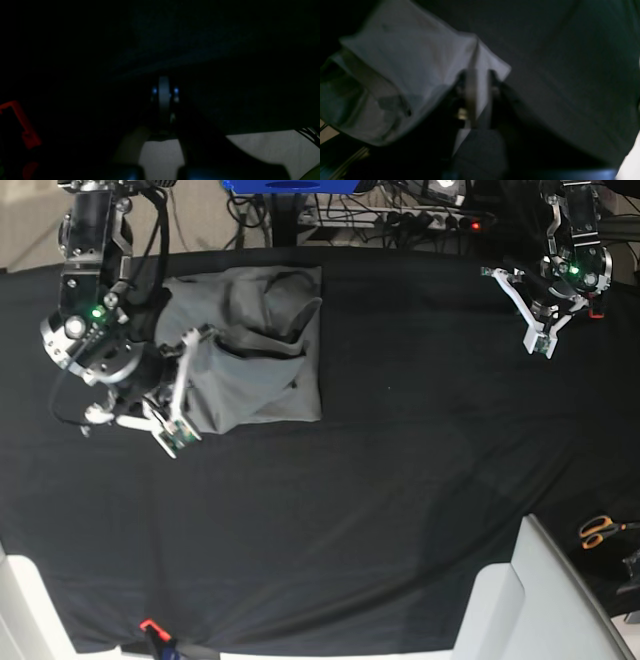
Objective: Fold the T-shirt properly
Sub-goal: 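Drag the shirt's edge with the right gripper to square the fold, then tuck the shirt's loose edge under with the right gripper, then withdraw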
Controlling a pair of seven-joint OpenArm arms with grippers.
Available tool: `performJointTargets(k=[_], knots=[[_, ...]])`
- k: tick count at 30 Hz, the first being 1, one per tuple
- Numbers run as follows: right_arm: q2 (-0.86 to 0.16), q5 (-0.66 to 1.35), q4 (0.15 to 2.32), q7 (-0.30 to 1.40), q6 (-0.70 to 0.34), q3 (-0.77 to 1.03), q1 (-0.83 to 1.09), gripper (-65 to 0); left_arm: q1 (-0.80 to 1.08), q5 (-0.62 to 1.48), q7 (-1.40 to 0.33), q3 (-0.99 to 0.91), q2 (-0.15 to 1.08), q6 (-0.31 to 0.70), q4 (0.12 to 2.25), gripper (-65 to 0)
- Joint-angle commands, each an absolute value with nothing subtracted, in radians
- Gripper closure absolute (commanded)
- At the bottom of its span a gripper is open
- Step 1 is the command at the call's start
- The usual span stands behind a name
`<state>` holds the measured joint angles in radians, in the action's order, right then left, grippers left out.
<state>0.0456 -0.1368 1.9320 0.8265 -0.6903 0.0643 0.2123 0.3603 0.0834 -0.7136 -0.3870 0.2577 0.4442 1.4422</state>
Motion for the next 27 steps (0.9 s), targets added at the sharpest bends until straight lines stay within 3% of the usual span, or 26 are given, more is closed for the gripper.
performJointTargets(k=[1, 15, 27], knots=[[0.045, -0.131, 1.931, 0.834, -0.691, 0.074, 0.213, -0.6, 0.364, 0.076, -0.73, -0.389, 0.266, 0.441, 1.445, 0.0], [0.054, -0.127, 1.738, 0.839, -0.69, 0.067, 0.255, -0.6, 0.364, 0.076, -0.73, -0.389, 0.265, 0.441, 1.443, 0.0], [0.056, -0.127, 1.667, 0.84, -0.687, -0.087, 0.165, -0.6, 0.367, 0.076, -0.73, -0.389, 0.265, 0.44, 1.442, 0.0]])
